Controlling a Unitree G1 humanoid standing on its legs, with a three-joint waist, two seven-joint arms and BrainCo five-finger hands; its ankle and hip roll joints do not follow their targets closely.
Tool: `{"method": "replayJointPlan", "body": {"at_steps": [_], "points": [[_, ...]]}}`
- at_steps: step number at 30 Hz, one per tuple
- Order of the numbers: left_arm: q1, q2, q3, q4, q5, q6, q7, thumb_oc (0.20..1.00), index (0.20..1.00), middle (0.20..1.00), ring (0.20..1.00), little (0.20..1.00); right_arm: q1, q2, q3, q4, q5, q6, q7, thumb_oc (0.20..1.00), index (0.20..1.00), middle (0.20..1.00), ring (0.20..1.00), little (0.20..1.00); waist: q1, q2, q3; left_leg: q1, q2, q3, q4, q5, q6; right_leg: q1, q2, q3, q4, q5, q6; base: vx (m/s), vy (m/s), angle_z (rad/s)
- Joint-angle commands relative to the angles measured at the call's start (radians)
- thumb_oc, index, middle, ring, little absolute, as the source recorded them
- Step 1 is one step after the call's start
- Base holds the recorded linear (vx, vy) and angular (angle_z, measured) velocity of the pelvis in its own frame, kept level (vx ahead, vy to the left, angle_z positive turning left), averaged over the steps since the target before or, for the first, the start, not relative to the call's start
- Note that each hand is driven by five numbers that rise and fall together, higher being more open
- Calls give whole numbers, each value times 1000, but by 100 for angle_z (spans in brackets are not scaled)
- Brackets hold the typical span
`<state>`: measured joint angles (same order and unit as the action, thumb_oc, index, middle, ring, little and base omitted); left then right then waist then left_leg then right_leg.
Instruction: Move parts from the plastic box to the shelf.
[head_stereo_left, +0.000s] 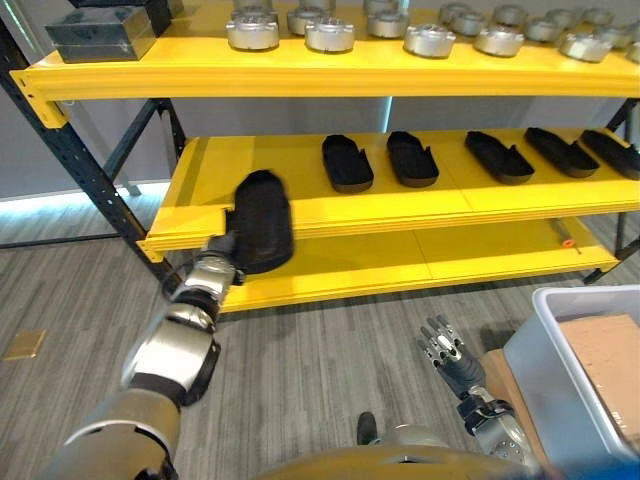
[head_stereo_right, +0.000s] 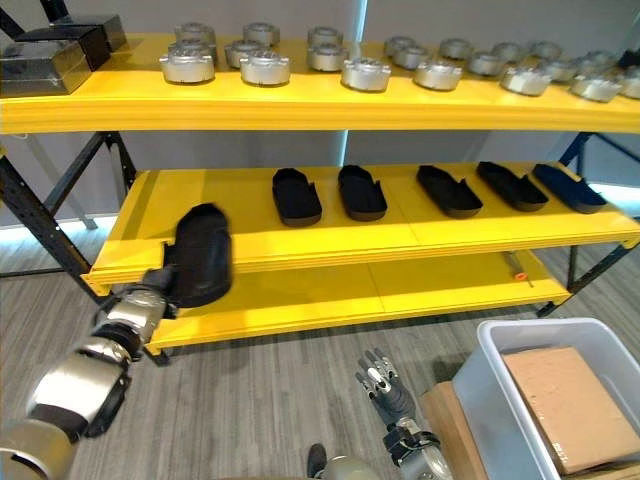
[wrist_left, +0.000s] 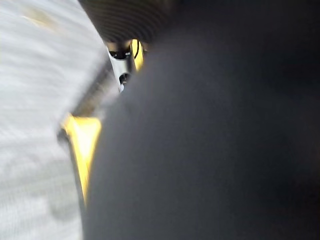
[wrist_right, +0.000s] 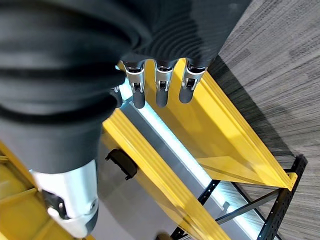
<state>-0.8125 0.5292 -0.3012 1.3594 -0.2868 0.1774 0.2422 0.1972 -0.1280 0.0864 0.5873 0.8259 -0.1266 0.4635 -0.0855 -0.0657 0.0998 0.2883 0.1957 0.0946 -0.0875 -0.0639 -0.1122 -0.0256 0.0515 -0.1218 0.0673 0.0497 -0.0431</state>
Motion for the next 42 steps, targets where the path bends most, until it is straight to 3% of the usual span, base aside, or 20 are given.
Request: {"method": "replayJointPlan", "body": {"at_steps": [1, 7, 13, 18, 22, 38, 39, 41, 42], "points": [[-181, 120, 16, 37, -69, -94, -9, 200, 200, 200, 200, 200, -3, 42, 2, -48, -31, -13, 30, 1000, 1000, 1000, 1000, 1000, -3, -25, 68, 70, 8, 22, 0, 116, 71, 18, -109, 7, -13, 37, 71, 8, -8, -8], [-292, 271, -60, 180, -85, -98, -49, 200, 200, 200, 200, 200, 29, 45, 35, -67, -32, 3, 35, 1000, 1000, 1000, 1000, 1000, 9, -63, 118, 105, 14, 52, 0, 121, 58, 15, -91, 18, 4, 42, 80, 13, -13, -13], [-378, 345, -94, 228, -109, -100, -64, 200, 200, 200, 200, 200, 46, 48, 69, -82, -22, 3, 40, 1000, 1000, 1000, 1000, 1000, 17, -95, 168, 127, 20, 69, 0, 123, 54, -1, -73, 26, 29, 45, 85, 5, -19, -15], [-447, 353, -149, 207, -90, -97, -69, 200, 200, 200, 200, 200, 41, 71, 86, -85, -14, -6, 40, 1000, 1000, 1000, 1000, 1000, 31, -122, 212, 137, 21, 71, 0, 127, 50, -20, -70, 33, 50, 55, 82, 12, -7, -8], [-458, 344, -169, 190, -87, -93, -72, 200, 200, 200, 200, 200, 44, 75, 99, -87, -8, -15, 42, 1000, 1000, 1000, 1000, 1000, 31, -125, 209, 139, 19, 71, 0, 119, 52, -19, -70, 31, 45, 55, 81, 19, 6, 0], [-294, 131, -135, -28, -29, -72, -72, 200, 200, 200, 200, 200, 22, 52, 111, -108, -5, -30, 44, 1000, 1000, 1000, 1000, 1000, 1, -76, 135, 118, 20, 43, 0, 89, 65, -17, -78, 18, -20, 60, 71, 9, 0, 0], [136, -43, 104, -432, 96, -77, -79, 200, 200, 200, 200, 200, -69, -37, 59, -33, -89, 83, -28, 1000, 1000, 1000, 1000, 1000, -1, -20, -4, -134, -137, -31, 38, 135, 104, 32, -42, 125, 26, 50, 53, 0, 0, 0], [130, -64, 105, -435, 97, -77, -86, 200, 200, 200, 200, 200, -52, -45, 42, -37, -83, 93, -38, 1000, 1000, 1000, 1000, 1000, -16, -32, 3, -133, -132, -21, 94, 149, 96, 52, -41, 134, 20, 58, 56, 42, -133, 23], [116, -81, 99, -430, 98, -76, -90, 200, 200, 200, 200, 200, -43, -54, 39, -43, -83, 100, -44, 1000, 1000, 1000, 1000, 1000, -17, -63, 22, -188, -143, -27, 290, 143, 83, 84, -68, 115, 19, 74, 57, 70, -255, 66]]}}
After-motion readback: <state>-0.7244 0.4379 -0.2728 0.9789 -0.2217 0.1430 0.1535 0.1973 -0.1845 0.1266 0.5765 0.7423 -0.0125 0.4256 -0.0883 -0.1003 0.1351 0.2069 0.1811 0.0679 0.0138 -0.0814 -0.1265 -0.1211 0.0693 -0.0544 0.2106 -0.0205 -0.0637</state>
